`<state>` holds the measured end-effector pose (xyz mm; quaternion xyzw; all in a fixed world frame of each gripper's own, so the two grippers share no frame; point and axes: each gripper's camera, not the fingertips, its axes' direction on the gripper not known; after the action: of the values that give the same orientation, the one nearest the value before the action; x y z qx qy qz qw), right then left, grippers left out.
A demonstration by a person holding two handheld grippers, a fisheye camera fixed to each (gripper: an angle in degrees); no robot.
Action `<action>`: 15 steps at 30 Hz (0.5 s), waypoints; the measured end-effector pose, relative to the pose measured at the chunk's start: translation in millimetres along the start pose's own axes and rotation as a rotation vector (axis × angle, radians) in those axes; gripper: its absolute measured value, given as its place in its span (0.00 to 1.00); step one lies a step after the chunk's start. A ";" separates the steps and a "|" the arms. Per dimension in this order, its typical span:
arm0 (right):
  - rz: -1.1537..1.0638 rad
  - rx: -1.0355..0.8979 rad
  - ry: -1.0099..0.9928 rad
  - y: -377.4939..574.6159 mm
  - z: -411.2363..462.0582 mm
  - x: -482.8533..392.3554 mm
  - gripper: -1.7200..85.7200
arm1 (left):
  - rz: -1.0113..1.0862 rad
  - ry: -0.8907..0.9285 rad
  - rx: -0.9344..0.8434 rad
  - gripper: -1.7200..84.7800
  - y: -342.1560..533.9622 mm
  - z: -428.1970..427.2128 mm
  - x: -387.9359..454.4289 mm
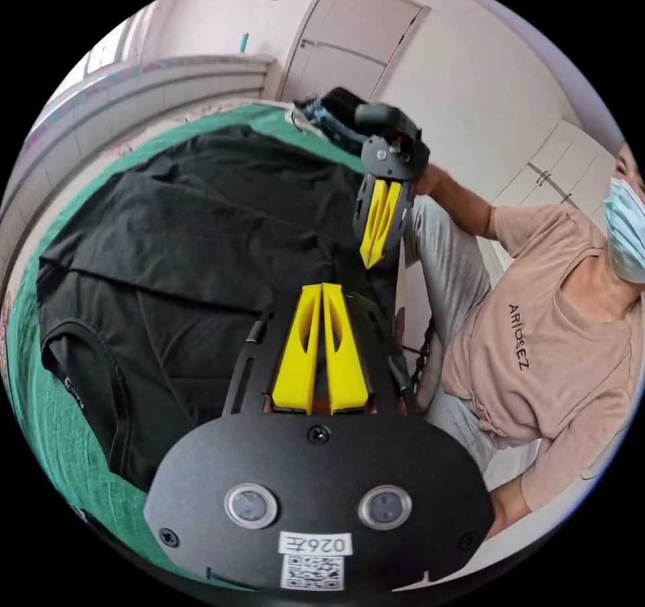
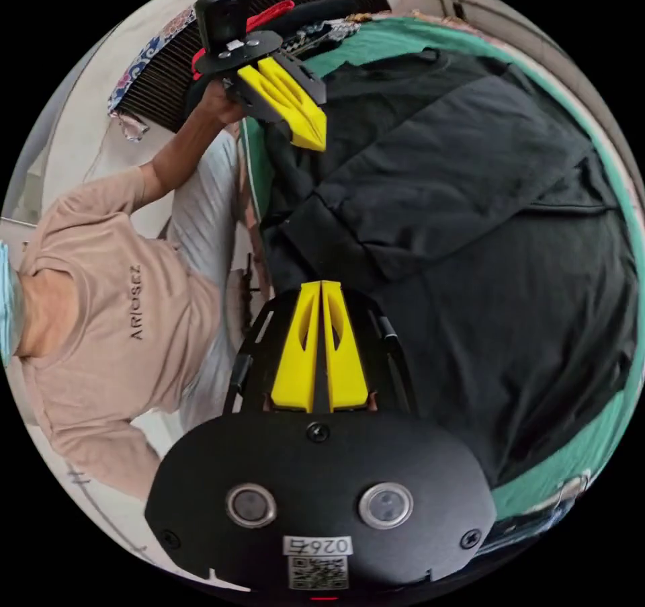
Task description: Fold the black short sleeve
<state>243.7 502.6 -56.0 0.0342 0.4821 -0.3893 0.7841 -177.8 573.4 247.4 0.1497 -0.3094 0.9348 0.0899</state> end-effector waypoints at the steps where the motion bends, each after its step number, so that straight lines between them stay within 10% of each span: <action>1: 0.018 0.068 0.116 0.1 -14.4 -11.4 0.01 | 0.014 0.000 0.099 0.01 -2.3 -18.9 6.0; 9: 0.203 0.895 0.885 68.5 -117.2 -111.3 0.00 | 0.196 -0.051 0.718 0.01 -33.6 -109.3 78.2; 15: 0.551 0.850 0.645 81.8 -175.2 -26.3 0.00 | 0.107 0.107 0.394 0.01 -157.5 -45.9 73.3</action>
<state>162.4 649.7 -155.1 0.5849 0.4711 -0.3004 0.5879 -216.0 731.4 323.8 0.0977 -0.1231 0.9872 0.0255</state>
